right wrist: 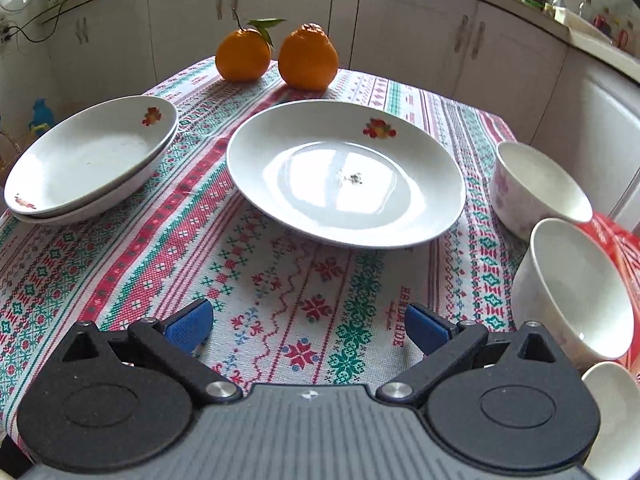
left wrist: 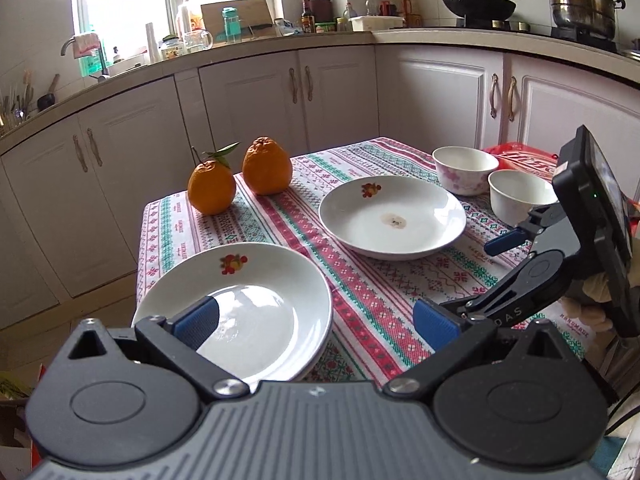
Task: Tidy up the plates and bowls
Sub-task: 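Move both grippers toward the white plate beside the oranges, then grasp the rim of the white flower-decal plate with the left gripper, then lift the plate with the left gripper and carry it toward the plate stack, then lower the plate onto the stacked plates and open the left gripper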
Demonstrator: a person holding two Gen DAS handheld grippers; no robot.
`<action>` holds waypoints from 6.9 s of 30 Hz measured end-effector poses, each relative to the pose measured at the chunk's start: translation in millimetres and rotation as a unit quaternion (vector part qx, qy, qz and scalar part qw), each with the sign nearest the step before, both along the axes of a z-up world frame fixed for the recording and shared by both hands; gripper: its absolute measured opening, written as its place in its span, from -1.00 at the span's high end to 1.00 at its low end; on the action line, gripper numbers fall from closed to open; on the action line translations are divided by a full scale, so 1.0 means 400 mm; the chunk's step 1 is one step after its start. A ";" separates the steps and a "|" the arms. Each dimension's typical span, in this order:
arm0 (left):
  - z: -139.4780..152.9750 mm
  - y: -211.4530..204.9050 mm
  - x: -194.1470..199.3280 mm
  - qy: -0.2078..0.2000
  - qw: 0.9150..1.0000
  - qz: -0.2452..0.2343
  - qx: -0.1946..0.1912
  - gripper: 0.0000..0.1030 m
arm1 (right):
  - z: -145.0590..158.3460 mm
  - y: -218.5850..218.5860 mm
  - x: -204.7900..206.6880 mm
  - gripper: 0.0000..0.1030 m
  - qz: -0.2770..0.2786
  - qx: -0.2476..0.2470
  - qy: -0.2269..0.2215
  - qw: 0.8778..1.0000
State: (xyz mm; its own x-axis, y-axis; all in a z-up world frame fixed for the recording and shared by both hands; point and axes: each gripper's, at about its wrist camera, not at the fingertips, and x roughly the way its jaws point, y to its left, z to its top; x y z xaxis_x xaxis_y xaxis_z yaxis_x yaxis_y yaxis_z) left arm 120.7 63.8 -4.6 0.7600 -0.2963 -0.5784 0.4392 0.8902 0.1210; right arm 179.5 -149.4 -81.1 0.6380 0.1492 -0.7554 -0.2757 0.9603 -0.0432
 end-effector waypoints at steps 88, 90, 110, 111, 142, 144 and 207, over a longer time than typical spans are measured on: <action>-0.085 -0.296 0.583 0.221 0.954 -0.195 0.063 -0.39 | 0.050 -0.027 0.058 -0.81 0.046 0.024 -0.045 0.998; -0.073 -0.285 0.567 0.217 0.956 -0.190 0.060 -0.39 | 0.063 -0.022 0.046 -0.81 0.053 0.025 -0.048 0.997; 0.020 -0.078 0.396 0.187 0.977 -0.098 0.019 -0.39 | 0.146 0.089 -0.045 -0.81 0.154 0.025 -0.071 0.985; 0.019 -0.065 0.389 0.187 0.978 -0.092 0.018 -0.39 | 0.146 0.098 -0.046 -0.81 0.160 0.025 -0.071 0.984; -0.067 0.160 0.367 0.212 0.976 -0.005 -0.043 -0.40 | 0.125 0.255 -0.013 -0.81 0.229 0.005 -0.059 0.972; -0.070 0.165 0.368 0.213 0.976 -0.003 -0.044 -0.40 | 0.126 0.259 -0.011 -0.81 0.231 0.005 -0.059 0.971; -0.058 0.224 0.371 0.184 0.982 0.023 -0.015 -0.56 | 0.111 0.297 0.011 -0.87 0.248 0.015 -0.056 0.967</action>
